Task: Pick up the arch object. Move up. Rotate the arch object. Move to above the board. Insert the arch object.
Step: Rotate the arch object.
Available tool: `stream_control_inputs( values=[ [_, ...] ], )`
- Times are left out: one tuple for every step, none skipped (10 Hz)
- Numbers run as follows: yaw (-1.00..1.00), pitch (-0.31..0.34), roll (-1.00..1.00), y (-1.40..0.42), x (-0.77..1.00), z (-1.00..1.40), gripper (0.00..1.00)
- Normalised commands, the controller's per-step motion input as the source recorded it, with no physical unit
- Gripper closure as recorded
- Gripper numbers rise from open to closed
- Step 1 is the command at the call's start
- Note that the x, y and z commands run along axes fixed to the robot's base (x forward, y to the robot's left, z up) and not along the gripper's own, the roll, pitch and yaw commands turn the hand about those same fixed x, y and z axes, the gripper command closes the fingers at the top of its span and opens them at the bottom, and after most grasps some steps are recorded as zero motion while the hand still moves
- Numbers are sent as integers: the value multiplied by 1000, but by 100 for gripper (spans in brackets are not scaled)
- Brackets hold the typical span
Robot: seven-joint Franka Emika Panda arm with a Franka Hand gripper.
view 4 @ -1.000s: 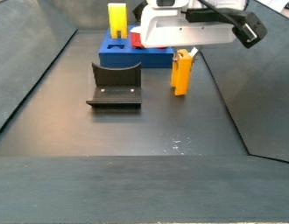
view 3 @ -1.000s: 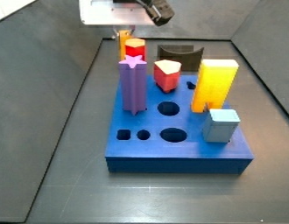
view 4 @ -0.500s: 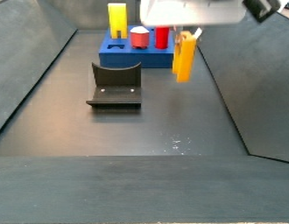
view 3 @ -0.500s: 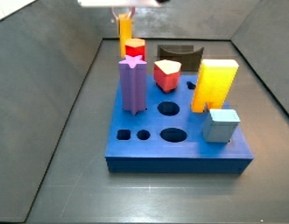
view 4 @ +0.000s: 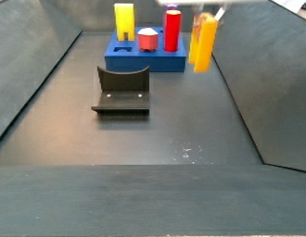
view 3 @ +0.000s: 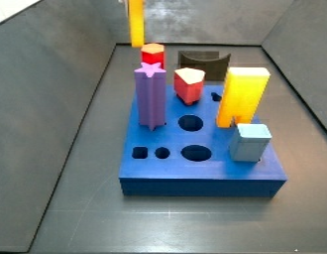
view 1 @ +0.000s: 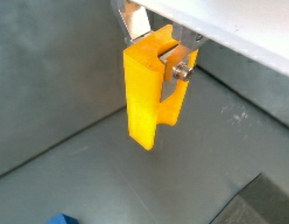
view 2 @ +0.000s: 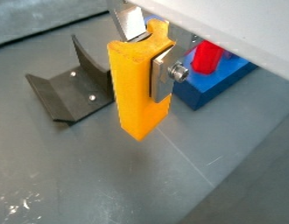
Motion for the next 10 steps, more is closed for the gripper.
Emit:
stream_control_inputs(
  values=[
    [-19,19,16,53,-132,1000,100],
    [-24,27,22,54,-110,963,100],
    [-27,37,26,43,-65,728,100],
    [-28,50,26,36,-34,554,100],
    [-27,63,26,34,-18,438,100],
    [-27,83,27,32,2,210,100],
    [-412,36,23,30,19,0,100],
    [-384,37,19,28,24,-21,100],
    [-246,31,19,27,26,-11,100],
    [-264,31,19,0,0,0,100]
  ],
)
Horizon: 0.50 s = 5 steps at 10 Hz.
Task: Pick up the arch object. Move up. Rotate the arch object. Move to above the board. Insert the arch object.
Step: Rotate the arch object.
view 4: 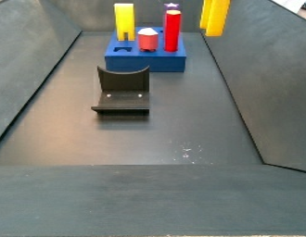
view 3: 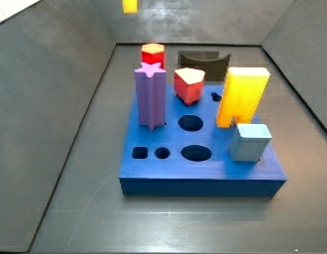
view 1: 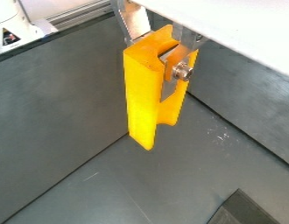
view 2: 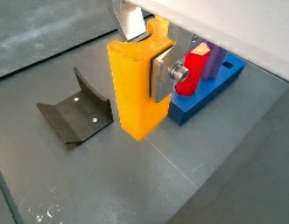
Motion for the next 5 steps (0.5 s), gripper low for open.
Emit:
stream_control_inputs(
  values=[
    [-225,30,19,-1,0,1,100],
    [-124,30,19,0,0,-1000,100],
    [-88,26,19,0,2,-1000,100],
    [-55,-6,21,3,17,-1000,100],
    [-47,-16,18,4,14,-1000,100]
  ],
)
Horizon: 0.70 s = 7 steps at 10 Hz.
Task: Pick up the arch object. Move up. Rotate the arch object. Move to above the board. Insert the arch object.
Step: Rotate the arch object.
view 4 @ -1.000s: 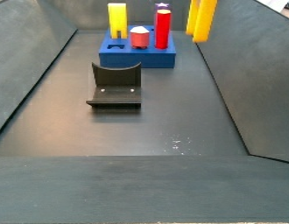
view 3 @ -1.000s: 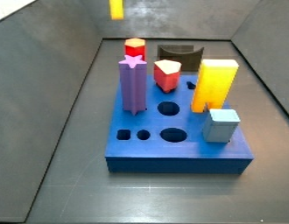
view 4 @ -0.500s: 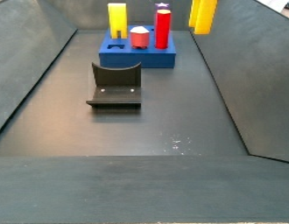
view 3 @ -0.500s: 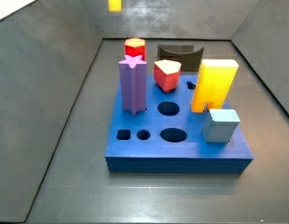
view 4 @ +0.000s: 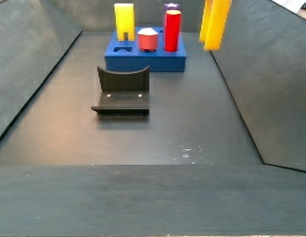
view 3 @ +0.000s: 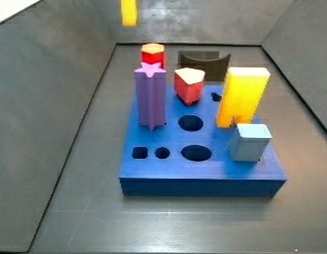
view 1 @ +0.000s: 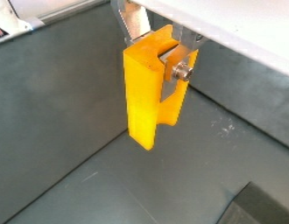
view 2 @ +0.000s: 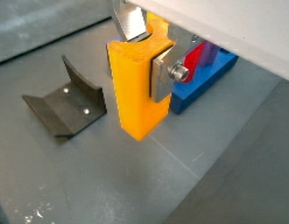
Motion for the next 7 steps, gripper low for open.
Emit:
stream_control_inputs(
  values=[
    [-41,-40,15,5,13,-1000,100],
    [-39,-50,13,5,14,-1000,100],
    [-36,-48,8,7,18,-1000,100],
    [-34,-47,4,8,21,-1000,100],
    [-32,-48,-1,9,23,-1000,100],
    [-31,-49,-4,9,24,-1000,100],
    [-30,-48,-9,10,28,-1000,100]
  ],
)
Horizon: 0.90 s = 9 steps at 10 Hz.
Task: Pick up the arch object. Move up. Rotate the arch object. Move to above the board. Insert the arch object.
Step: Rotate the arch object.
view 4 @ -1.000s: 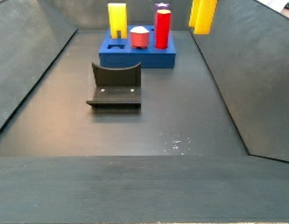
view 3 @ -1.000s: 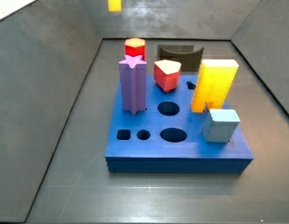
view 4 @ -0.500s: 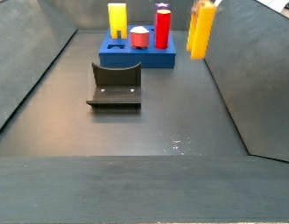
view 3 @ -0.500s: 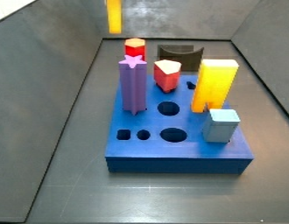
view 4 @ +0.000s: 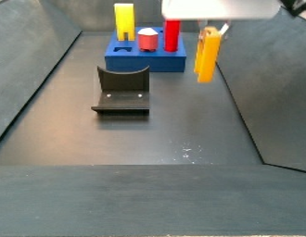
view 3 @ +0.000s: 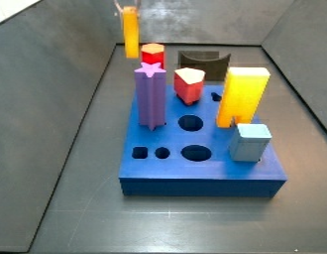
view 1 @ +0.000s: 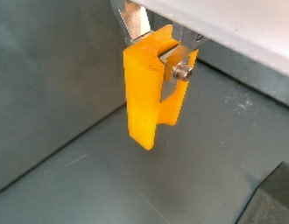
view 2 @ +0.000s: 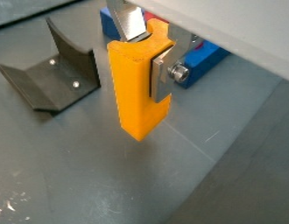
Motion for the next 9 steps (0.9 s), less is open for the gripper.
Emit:
stream_control_inputs(
  values=[
    [-28,-52,-13,9,27,-1000,100],
    [-26,-58,-18,8,26,-887,100],
    [-25,-58,-22,6,23,-747,100],
    [-22,-57,-27,5,22,-563,100],
    [-21,-57,-29,4,25,-471,100],
    [-18,-52,-35,4,29,-292,100],
    [-16,-48,-39,0,0,0,0],
    [-15,-24,-42,0,0,1000,0],
    [-15,-14,-43,-1,-11,1000,0]
  ],
)
